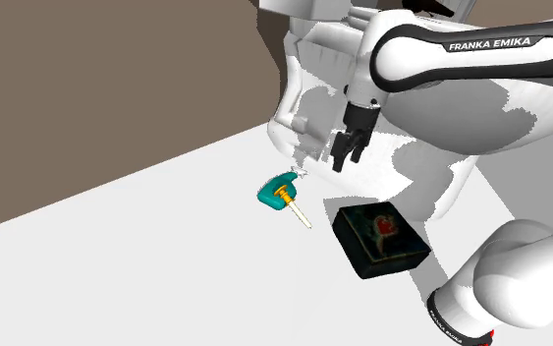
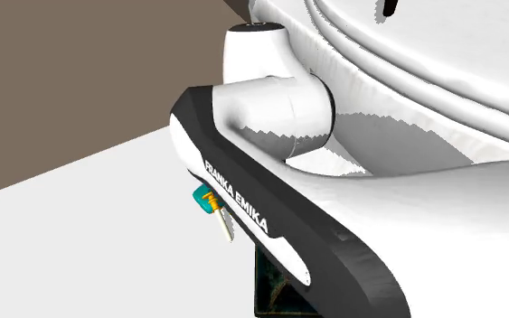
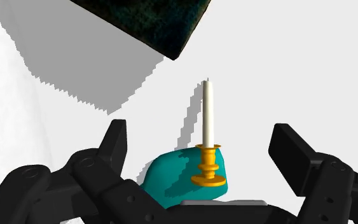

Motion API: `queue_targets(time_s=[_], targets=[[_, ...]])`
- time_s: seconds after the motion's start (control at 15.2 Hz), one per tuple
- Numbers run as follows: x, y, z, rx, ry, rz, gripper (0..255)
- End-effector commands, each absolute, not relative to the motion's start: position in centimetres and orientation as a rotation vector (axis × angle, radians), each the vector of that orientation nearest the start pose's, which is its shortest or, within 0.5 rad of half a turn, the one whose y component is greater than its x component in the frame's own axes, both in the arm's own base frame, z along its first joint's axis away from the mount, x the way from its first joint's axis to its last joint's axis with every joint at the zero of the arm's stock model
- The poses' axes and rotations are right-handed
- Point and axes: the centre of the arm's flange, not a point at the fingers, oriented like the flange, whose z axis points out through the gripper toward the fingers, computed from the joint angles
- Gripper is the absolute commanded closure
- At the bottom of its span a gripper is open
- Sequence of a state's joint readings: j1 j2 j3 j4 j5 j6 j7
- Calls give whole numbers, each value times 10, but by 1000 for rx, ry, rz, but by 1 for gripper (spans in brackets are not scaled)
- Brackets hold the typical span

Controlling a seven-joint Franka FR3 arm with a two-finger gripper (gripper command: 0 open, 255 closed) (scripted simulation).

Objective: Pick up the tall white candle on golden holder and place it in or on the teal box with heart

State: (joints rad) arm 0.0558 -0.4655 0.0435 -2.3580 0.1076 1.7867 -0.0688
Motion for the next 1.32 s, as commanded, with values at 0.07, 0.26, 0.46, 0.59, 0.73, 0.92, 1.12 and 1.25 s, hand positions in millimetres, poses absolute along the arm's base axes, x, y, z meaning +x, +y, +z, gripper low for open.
queue_targets(time_s=[0.07,0.26,0.46,0.59,0.73,0.92,1.12,1.25], targets=[[421,64,464,-3046,-204,187,0],[446,79,434,-3045,-205,212,0],[470,94,404,-3043,-205,236,0],[485,104,384,-3042,-205,253,0],[501,114,363,-3041,-205,269,0],[505,119,344,-3040,-205,277,0],[502,120,329,-3040,-205,277,0],[500,121,318,-3040,-205,277,0]])
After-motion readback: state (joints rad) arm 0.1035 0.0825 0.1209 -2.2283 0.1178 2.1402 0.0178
